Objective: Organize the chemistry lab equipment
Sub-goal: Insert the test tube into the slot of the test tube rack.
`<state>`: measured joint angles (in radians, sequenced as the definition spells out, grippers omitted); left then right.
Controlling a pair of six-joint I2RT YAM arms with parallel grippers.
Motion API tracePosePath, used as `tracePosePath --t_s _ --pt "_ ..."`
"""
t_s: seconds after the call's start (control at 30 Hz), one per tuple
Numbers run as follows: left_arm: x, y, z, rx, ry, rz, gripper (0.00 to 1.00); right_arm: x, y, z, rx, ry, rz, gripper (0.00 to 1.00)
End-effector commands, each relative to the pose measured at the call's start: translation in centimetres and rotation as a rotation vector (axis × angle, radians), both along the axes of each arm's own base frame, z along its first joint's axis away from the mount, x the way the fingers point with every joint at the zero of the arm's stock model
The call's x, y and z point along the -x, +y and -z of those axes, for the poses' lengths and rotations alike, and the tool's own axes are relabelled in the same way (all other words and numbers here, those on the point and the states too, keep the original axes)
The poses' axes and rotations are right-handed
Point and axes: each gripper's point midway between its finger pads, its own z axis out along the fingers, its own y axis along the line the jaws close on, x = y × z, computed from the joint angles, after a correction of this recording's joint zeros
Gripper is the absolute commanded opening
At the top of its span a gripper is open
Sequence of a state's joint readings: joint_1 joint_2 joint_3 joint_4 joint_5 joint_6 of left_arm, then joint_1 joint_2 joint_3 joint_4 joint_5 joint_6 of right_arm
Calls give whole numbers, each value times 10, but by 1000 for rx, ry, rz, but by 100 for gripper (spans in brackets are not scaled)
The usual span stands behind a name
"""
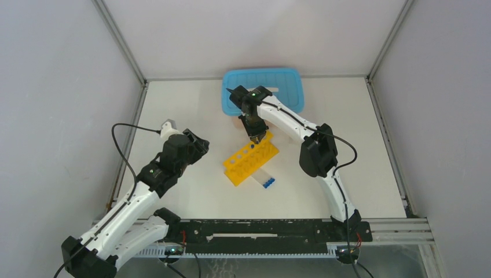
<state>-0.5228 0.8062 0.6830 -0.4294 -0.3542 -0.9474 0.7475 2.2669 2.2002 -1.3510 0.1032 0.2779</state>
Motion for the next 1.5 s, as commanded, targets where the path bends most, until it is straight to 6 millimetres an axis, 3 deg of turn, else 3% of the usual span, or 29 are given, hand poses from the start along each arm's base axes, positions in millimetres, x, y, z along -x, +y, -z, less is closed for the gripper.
tracePosePath --t_s 0.0,0.4,0.97,1.17,1.27,1.37,1.47 --pt "-5 -2 -12 4 -41 16 57 -4 5 11 0 7 -3 29" --pt "-6 -1 -14 11 -45 12 57 -7 6 2 -15 -19 -1 29" --pt "-4 8 -30 -39 -76 11 59 -25 23 -78 -206 -244 5 30" --pt "4 8 -40 -44 -96 46 61 -12 17 -118 -281 -394 -9 30" --pt "7 4 -45 -35 -114 83 67 4 8 -134 -326 -478 -14 31" --pt "12 -1 -48 -10 -132 113 71 23 -8 -135 -375 -516 2 31" --pt "16 -5 -47 13 -134 137 73 45 -26 -121 -407 -512 26 32"
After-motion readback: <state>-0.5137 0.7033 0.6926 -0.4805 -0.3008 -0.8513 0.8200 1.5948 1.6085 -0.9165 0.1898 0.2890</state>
